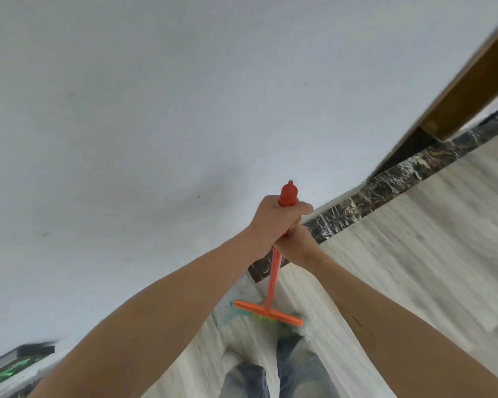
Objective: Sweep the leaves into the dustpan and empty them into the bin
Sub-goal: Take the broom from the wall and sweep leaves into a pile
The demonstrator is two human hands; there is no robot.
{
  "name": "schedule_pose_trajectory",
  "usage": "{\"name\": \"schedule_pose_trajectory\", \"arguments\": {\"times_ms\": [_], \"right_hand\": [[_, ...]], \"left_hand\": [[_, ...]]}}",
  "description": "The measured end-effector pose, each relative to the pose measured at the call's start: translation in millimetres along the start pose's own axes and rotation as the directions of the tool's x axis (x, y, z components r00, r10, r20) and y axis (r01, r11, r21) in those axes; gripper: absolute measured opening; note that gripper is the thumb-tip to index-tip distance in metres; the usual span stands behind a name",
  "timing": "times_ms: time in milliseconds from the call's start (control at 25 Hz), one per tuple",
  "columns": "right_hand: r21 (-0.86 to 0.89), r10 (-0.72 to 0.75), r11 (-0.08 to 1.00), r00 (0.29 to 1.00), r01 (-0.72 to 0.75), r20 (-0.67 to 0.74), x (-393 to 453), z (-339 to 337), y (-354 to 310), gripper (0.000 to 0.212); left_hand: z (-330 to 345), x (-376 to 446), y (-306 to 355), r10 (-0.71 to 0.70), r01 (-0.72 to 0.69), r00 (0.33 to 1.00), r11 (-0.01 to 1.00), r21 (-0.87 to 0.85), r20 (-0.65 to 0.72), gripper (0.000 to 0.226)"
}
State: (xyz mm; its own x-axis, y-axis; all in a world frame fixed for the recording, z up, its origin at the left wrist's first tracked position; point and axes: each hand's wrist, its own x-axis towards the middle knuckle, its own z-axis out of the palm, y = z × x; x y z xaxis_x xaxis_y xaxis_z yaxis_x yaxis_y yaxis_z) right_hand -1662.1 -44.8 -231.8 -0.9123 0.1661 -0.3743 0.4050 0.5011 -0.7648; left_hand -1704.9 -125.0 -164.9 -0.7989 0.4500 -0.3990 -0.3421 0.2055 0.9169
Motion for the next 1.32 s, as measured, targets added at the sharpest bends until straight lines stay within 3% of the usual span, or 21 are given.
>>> {"name": "schedule_pose_trajectory", "arguments": {"times_ms": [200, 320, 480, 600, 680, 840, 1040, 1320], "right_hand": [[0.137, 0.1, 0.987, 0.985, -0.08, -0.142, -43.4, -105.1, 59.9, 0.014], [0.205, 0.148, 0.974, 0.948, -0.092, -0.282, -81.6, -164.7, 102.3, 0.009], [0.279, 0.222, 0.955, 0.872, -0.103, -0.437, -139.5, -242.4, 158.5, 0.013], [0.317, 0.238, 0.946, 0.812, -0.07, -0.532, -186.8, -292.0, 192.8, 0.025], [0.331, 0.281, 0.939, 0.765, -0.094, -0.58, -216.7, -318.4, 218.9, 0.021], [0.351, 0.324, 0.931, 0.667, -0.099, -0.671, -255.5, -361.1, 263.5, 0.025], [0.339, 0.358, 0.931, 0.515, -0.135, -0.779, -287.8, -411.7, 311.4, 0.019], [0.393, 0.436, 0.9, 0.427, -0.189, -0.792, -288.2, -508.6, 389.9, 0.01]], "left_hand": [[119.7, 10.6, 31.1, 0.05, -0.079, 0.941, 0.994, 0.072, 0.334, 0.036], [201.1, 9.4, 48.7, 0.044, -0.123, 0.831, 0.987, 0.105, 0.554, 0.039], [316.5, -2.3, 64.7, 0.057, -0.229, 0.696, 0.962, 0.146, 0.716, 0.04], [395.7, -13.0, 70.4, 0.03, -0.288, 0.606, 0.94, 0.184, 0.795, 0.041], [445.9, -24.3, 69.8, 0.012, -0.344, 0.523, 0.918, 0.198, 0.852, 0.04], [523.6, -36.8, 71.3, 0.012, -0.41, 0.446, 0.892, 0.193, 0.895, 0.038], [609.4, -39.0, 78.1, -0.005, -0.496, 0.277, 0.856, 0.147, 0.961, 0.033], [734.4, 3.5, 91.4, -0.018, -0.546, 0.155, 0.832, 0.101, 0.988, 0.031]]}}
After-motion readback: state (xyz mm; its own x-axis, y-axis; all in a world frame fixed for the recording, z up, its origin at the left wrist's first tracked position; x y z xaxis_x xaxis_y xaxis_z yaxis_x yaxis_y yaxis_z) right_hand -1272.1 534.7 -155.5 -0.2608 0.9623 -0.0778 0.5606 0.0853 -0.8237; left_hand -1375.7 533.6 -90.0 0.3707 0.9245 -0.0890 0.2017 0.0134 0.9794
